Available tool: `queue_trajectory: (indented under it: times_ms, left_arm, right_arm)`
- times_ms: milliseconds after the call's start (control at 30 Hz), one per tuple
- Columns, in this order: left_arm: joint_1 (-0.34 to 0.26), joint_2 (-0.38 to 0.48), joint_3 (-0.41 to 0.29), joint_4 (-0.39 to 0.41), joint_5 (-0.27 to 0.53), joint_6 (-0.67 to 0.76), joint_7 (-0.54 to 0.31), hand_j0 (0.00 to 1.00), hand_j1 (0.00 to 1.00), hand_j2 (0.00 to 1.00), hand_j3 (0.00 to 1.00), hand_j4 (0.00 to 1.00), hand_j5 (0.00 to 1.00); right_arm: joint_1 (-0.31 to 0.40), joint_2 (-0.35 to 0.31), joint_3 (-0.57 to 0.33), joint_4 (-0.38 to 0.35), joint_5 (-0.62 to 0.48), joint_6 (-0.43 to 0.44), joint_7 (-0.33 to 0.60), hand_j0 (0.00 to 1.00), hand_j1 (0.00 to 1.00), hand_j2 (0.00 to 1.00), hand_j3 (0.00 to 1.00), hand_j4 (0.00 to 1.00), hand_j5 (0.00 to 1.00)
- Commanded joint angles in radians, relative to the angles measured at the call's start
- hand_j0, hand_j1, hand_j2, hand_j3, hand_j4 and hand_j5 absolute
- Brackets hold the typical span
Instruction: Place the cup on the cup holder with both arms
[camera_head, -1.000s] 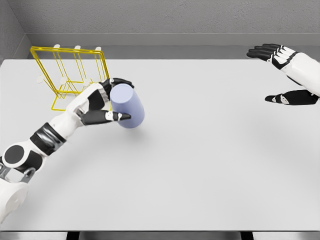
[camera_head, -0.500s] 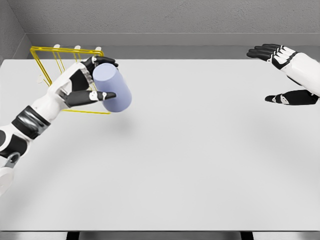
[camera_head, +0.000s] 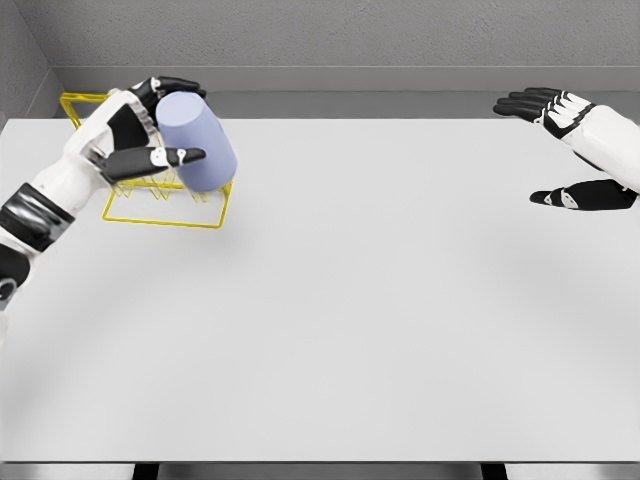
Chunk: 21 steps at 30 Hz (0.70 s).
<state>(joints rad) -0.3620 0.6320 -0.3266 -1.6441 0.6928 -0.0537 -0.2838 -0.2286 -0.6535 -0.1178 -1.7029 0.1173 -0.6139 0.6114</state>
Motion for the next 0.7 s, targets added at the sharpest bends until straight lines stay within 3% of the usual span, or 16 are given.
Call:
queue_trajectory:
  times_ms: [0, 567, 667]
  left_arm:
    - [-0.005, -0.002, 0.001, 0.036, 0.004, 0.000, 0.000, 0.65, 0.65, 0.65, 0.65, 0.65, 0.65]
    - [-0.052, -0.011, 0.000, 0.124, 0.004, 0.000, -0.001, 0.67, 0.67, 0.67, 0.67, 0.67, 0.67]
    - [-0.052, -0.011, -0.005, 0.122, -0.001, 0.005, -0.003, 0.95, 0.95, 0.95, 0.95, 0.95, 0.95]
  right_arm:
    - [0.000, -0.002, 0.001, 0.000, -0.007, 0.003, -0.001, 1.00, 1.00, 1.00, 1.00, 1.00, 1.00]
    - [0.000, 0.000, 0.001, -0.001, -0.007, 0.003, -0.001, 1.00, 1.00, 1.00, 1.00, 1.00, 1.00]
    - [0.000, 0.000, 0.001, -0.001, -0.007, 0.003, -0.001, 1.00, 1.00, 1.00, 1.00, 1.00, 1.00]
